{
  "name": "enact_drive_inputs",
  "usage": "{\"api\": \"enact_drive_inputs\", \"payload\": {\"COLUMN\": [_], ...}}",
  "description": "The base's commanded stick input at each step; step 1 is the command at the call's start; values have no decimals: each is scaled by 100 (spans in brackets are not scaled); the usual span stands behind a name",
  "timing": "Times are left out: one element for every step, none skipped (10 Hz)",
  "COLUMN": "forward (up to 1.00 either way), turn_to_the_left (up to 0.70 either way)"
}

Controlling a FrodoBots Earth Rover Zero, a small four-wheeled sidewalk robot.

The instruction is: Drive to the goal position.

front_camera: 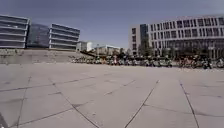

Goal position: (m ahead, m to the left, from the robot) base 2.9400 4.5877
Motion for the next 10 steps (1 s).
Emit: {"api": "enact_drive_inputs", "payload": {"forward": [0,0,0,0,0,0,0,0,0,0], "turn_to_the_left": [70,70,70,70,70,70,70,70,70,70]}}
